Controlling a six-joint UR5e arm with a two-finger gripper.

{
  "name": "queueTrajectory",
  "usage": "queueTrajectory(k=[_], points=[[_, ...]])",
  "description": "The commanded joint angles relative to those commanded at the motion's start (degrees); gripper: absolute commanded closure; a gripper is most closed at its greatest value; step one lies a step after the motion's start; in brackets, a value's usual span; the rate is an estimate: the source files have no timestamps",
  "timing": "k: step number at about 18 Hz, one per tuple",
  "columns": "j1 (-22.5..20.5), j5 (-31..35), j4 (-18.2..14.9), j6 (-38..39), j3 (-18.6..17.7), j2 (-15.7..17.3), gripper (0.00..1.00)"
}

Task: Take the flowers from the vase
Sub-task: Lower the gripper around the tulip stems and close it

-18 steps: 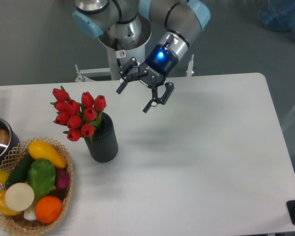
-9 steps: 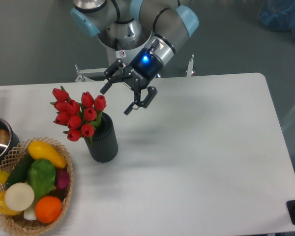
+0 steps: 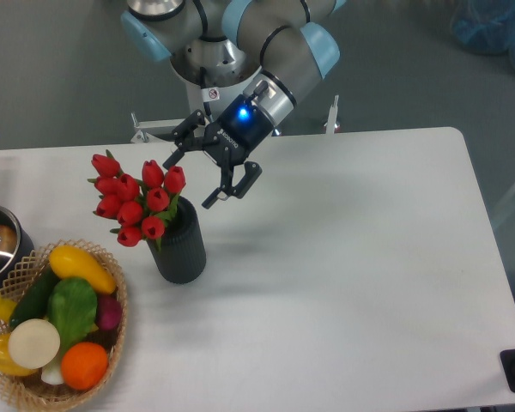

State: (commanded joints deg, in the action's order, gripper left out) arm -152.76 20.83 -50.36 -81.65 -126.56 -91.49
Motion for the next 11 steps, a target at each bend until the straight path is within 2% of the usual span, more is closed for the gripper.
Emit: queueTrajectory(k=[6,9,10,11], points=[[2.8,-0.1,1.9,0.1,1.0,-3.1,0.0],[3.9,-0.1,1.9,0.4,0.9,-3.3,0.0],[4.0,-0.1,1.9,0.4,0.9,-3.3,0.01],[4.0,-0.1,1.9,0.4,0.9,-3.3,0.06]])
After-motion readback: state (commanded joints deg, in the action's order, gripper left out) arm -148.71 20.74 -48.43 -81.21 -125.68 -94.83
